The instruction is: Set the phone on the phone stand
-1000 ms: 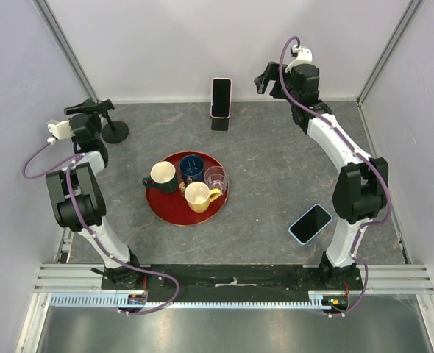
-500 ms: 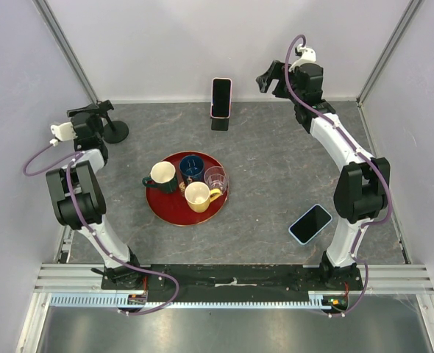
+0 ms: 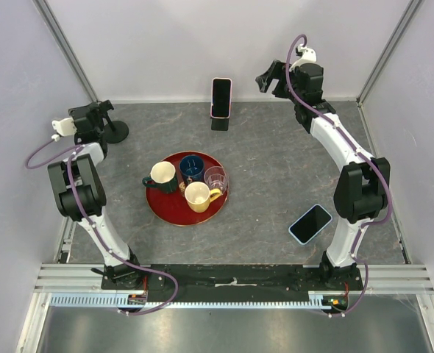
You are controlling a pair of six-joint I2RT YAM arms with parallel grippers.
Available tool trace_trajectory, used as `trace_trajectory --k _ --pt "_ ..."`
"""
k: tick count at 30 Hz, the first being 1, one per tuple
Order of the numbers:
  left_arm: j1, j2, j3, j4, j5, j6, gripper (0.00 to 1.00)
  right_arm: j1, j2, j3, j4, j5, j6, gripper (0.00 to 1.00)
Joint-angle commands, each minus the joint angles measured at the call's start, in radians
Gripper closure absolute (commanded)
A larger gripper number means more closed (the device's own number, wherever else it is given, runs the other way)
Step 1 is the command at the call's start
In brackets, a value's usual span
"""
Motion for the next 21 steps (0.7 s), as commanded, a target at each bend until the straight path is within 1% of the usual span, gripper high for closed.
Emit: trace_trajectory --k 1,2,4,5,7,8,10,11,14,16,19,21 --pt "-0.004 0.018 0.057 0.008 -0.005 -0.023 0.39 -0.003 0.016 -0.001 0.050 -0.011 0.015 0.02" --pt "-0.002 0.018 0.065 0.007 -0.003 -0.020 0.45 -0.003 0.016 0.003 0.050 -0.012 0.018 0.02" --pt "-0.004 0.023 0.074 0.007 -0.002 -0.011 0.52 -0.003 0.016 0.004 0.050 -0.014 0.018 0.02" --pt "-0.004 0.023 0.079 0.007 0.001 -0.007 0.58 -0.003 0.016 0.004 0.050 -0.014 0.019 0.02" --pt "-0.004 0.032 0.085 0.007 0.010 -0.007 0.65 -0.003 0.015 0.003 0.050 -0.014 0.019 0.02" --pt "-0.004 0.034 0.088 0.007 0.015 -0.010 0.71 -0.005 0.015 0.001 0.050 -0.014 0.019 0.02" --pt "-0.004 0.038 0.086 0.013 0.029 -0.022 0.75 -0.003 0.015 0.001 0.050 -0.012 0.019 0.02" --pt "-0.004 0.046 0.088 0.016 0.035 -0.025 0.79 -0.003 0.013 -0.001 0.050 -0.012 0.019 0.02" --pt "-0.007 0.048 0.094 0.033 0.063 -0.028 0.88 -0.003 0.016 0.001 0.050 -0.011 0.021 0.02" --pt "-0.010 0.043 0.100 0.047 0.079 -0.034 0.89 -0.003 0.021 0.004 0.048 -0.011 0.022 0.02" --pt "-0.009 0.032 0.124 0.053 0.133 -0.068 0.98 -0.003 0.027 0.007 0.047 -0.014 0.022 0.02" --pt "-0.010 0.016 0.135 0.034 0.176 -0.132 0.98 -0.003 0.029 0.007 0.045 -0.012 0.022 0.02"
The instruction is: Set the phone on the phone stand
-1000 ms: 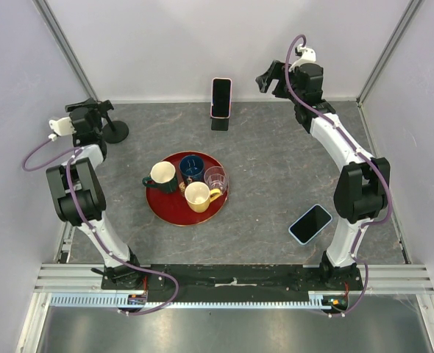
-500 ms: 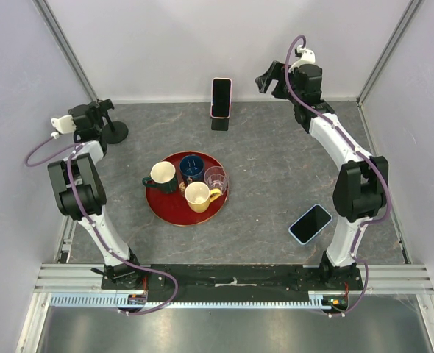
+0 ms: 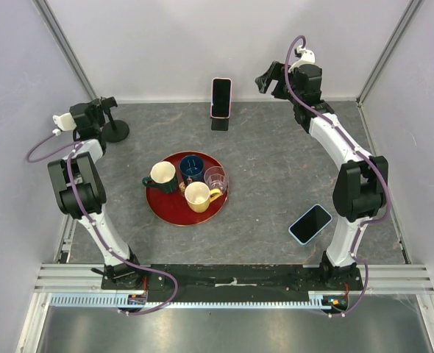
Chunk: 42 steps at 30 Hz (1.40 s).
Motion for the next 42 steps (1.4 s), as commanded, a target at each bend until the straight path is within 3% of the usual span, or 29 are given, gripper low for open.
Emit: trace_trajectory --k 1,9,15,25,33,39,42 --pt "-0.010 -0.027 0.083 0.038 0.109 -0.121 0.98 -0.003 0.013 0.007 0.037 -0.010 0.011 0.02" --pt "-0.091 -0.128 0.146 0.027 0.180 -0.126 0.98 -0.012 -0.007 -0.007 0.018 0.015 -0.010 0.02" --pt "-0.211 -0.261 0.132 0.009 0.209 -0.113 0.98 -0.035 -0.028 -0.030 0.001 0.030 -0.024 0.02" --pt "-0.549 -0.472 -0.090 0.081 0.154 -0.098 0.98 -0.083 -0.074 -0.076 -0.002 0.045 -0.032 0.02" --pt "-0.850 -0.453 -0.280 0.167 0.120 -0.109 0.98 -0.134 -0.108 -0.111 -0.002 0.033 -0.033 0.02" --pt "-0.998 -0.475 -0.388 0.236 -0.004 -0.063 0.98 -0.174 -0.139 -0.142 0.000 0.033 -0.027 0.02" --pt "-1.044 -0.449 -0.431 0.262 -0.032 -0.124 0.98 -0.180 -0.139 -0.142 0.000 0.026 -0.019 0.02"
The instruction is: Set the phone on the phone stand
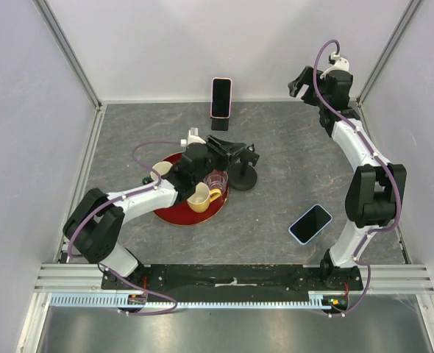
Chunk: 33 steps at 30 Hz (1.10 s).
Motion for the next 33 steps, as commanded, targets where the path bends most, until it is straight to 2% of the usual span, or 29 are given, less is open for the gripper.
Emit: trace_trajectory --k 1,2,4,9,17,23,24,26,27,28,33 --pt "-0.050 -0.011 -0.018 0.255 -0.088 -0.091 0.98 -0.011 -0.047 -0.005 0.032 -0.008 0.003 0.02" --pt "-0.059 0.028 -0.039 0.333 -0.079 -0.111 0.98 -0.013 -0.045 -0.003 0.032 -0.014 0.005 0.02" --pt "-0.081 0.060 -0.053 0.390 -0.062 -0.151 0.98 -0.013 -0.045 -0.003 0.032 -0.019 0.009 0.02" --pt "-0.096 0.086 -0.050 0.455 -0.042 -0.143 0.98 -0.011 -0.039 -0.002 0.035 -0.022 0.014 0.02" --pt "-0.170 0.030 -0.110 0.378 -0.115 -0.154 0.98 -0.011 -0.035 0.003 0.029 -0.037 0.023 0.02" --pt "-0.205 -0.007 -0.158 0.302 -0.197 -0.186 0.67 -0.013 -0.048 0.008 -0.025 -0.111 0.017 0.02" --pt "-0.210 -0.013 -0.161 0.286 -0.200 -0.182 0.53 -0.011 -0.052 0.009 -0.036 -0.117 0.006 0.02" --pt "-0.214 -0.036 -0.171 0.237 -0.206 -0.177 0.33 -0.011 -0.068 0.009 -0.089 -0.120 -0.009 0.02" --pt "-0.216 -0.047 -0.176 0.225 -0.200 -0.156 0.19 -0.010 -0.075 0.006 -0.103 -0.117 -0.021 0.02" --pt "-0.219 -0.058 -0.181 0.213 -0.194 -0.140 0.12 -0.008 -0.091 -0.003 -0.120 -0.112 -0.026 0.02" --pt "-0.224 -0.110 -0.214 0.127 -0.122 -0.108 0.07 0.046 -0.202 -0.165 -0.195 -0.030 -0.049 0.02"
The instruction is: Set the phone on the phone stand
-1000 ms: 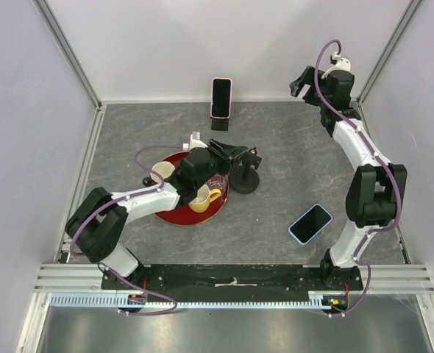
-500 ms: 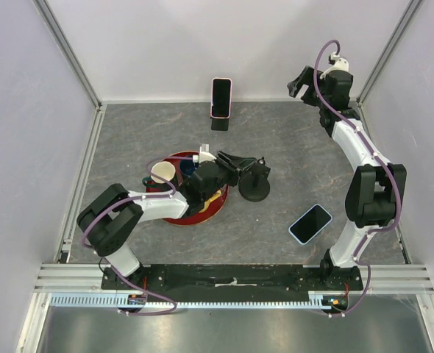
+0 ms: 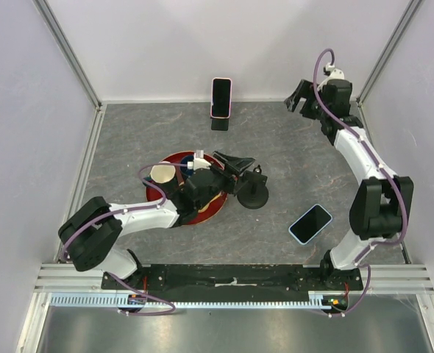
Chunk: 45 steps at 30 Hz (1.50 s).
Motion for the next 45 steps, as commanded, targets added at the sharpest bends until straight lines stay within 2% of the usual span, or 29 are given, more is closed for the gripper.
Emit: trace_trajectory --k 1,5,6,11,13,14,16,17,19,20,23,26,28,32,35,38,39,40,41,45 --pt "-0.015 -0.073 -0.057 -0.031 0.033 0.030 0.07 0.070 -0.164 -0.143 -0.096 0.069 -0.041 0.02" --pt "-0.042 -0.173 -0.122 -0.068 0.039 0.082 0.07 0.156 -0.302 -0.245 -0.181 0.204 -0.040 0.02" --pt "-0.042 -0.205 -0.122 -0.119 0.062 0.118 0.05 0.207 -0.331 -0.266 -0.195 0.238 -0.037 0.02" --pt "-0.045 -0.275 -0.150 -0.161 0.189 0.152 0.04 0.316 -0.556 -0.452 -0.244 0.264 0.035 0.02" --pt "-0.047 -0.344 -0.176 -0.167 0.219 0.209 0.13 0.334 -0.681 -0.538 -0.253 0.267 0.071 0.02" --pt "-0.048 -0.372 -0.188 -0.166 0.217 0.265 0.20 0.337 -0.722 -0.562 -0.259 0.264 0.075 0.02" --pt "-0.048 -0.477 -0.199 -0.187 0.217 0.376 0.24 0.348 -0.822 -0.611 -0.287 0.203 0.053 0.02" --pt "-0.048 -0.518 -0.188 -0.225 0.243 0.519 0.24 0.353 -0.851 -0.624 -0.296 0.183 0.040 0.02" --pt "-0.050 -0.567 -0.121 -0.311 0.240 0.673 0.24 0.368 -0.919 -0.653 -0.326 0.151 0.022 0.02" --pt "-0.048 -0.591 -0.093 -0.391 0.240 0.826 0.23 0.374 -0.934 -0.659 -0.333 0.122 0.022 0.02" --pt "-0.048 -0.569 0.002 -0.485 0.230 1.075 0.20 0.387 -0.963 -0.665 -0.382 0.073 0.036 0.04" --pt "-0.048 -0.518 0.068 -0.510 0.257 1.256 0.20 0.410 -0.957 -0.669 -0.394 0.017 0.042 0.08" --pt "-0.048 -0.490 0.059 -0.450 0.294 1.342 0.21 0.440 -0.930 -0.659 -0.417 0.010 0.042 0.13" --pt "-0.048 -0.516 -0.010 -0.251 0.291 1.506 0.19 0.480 -0.897 -0.638 -0.466 0.040 0.052 0.15" --pt "-0.042 -0.498 0.005 -0.201 0.346 1.586 0.13 0.488 -0.876 -0.626 -0.494 0.043 0.053 0.14" --pt "-0.035 -0.437 0.043 -0.186 0.346 1.665 0.12 0.486 -0.856 -0.603 -0.535 0.088 0.083 0.12" --pt "-0.031 -0.426 0.036 -0.165 0.328 1.663 0.12 0.486 -0.850 -0.589 -0.579 0.133 0.114 0.06" --pt "-0.015 -0.415 0.025 -0.107 0.312 1.657 0.12 0.486 -0.848 -0.583 -0.610 0.263 0.153 0.04" --pt "-0.004 -0.414 0.010 -0.073 0.294 1.644 0.12 0.488 -0.847 -0.578 -0.642 0.320 0.186 0.02" --pt "0.094 -0.434 -0.123 0.101 0.283 1.544 0.11 0.483 -0.844 -0.575 -0.750 0.459 0.311 0.02"
